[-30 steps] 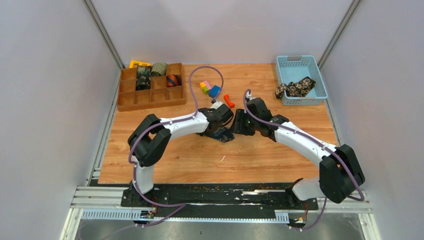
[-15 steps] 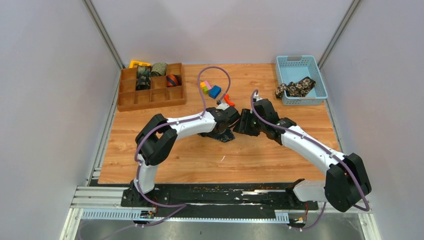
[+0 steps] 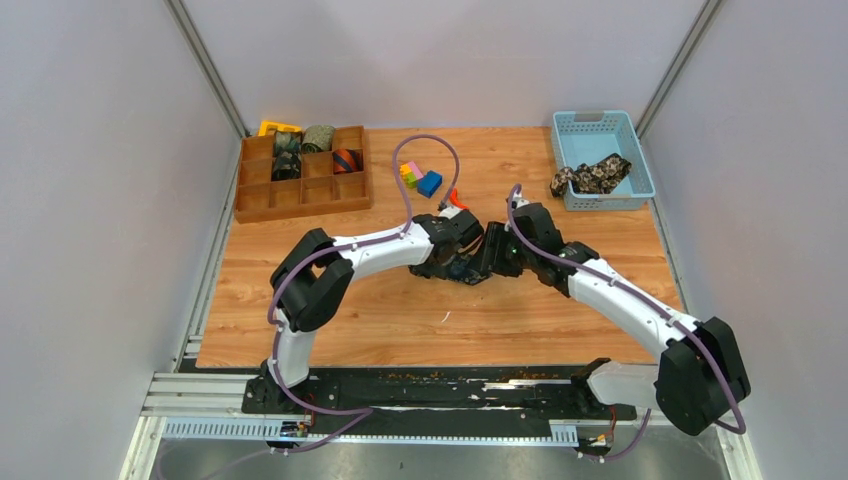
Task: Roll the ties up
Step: Roll the tie at the center of the board.
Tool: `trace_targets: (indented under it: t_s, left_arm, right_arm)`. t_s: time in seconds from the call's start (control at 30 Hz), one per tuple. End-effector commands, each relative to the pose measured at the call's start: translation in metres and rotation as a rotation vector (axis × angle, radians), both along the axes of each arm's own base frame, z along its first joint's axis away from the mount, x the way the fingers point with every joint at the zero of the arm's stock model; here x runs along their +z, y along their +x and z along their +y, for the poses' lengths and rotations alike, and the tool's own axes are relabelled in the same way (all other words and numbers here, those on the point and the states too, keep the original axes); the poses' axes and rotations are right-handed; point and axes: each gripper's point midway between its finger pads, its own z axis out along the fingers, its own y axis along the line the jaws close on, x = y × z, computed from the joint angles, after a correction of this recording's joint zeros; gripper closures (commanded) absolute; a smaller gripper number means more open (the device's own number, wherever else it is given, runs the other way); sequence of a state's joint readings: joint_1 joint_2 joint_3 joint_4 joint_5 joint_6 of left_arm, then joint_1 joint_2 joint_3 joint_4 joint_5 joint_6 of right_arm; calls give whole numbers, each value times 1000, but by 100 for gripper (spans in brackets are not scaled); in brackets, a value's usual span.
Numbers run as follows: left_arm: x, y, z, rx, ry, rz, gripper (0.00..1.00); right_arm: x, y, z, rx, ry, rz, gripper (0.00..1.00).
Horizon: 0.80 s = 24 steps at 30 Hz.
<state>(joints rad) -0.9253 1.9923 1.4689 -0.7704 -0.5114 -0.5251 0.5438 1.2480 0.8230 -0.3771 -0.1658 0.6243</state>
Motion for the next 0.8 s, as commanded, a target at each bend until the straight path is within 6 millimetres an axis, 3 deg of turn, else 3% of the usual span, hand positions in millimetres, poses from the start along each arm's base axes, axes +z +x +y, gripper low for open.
trace_targets:
  t_s: [0.0,0.77]
  left_arm:
    - [32,1,-24,14,-157,-38,34]
    - [59,-3,-67,-34,-384,-5,34]
  right_arm:
    - [15,4,-3,-23,37,-48,56]
    - [10,4,-14,-51,43,-42,56]
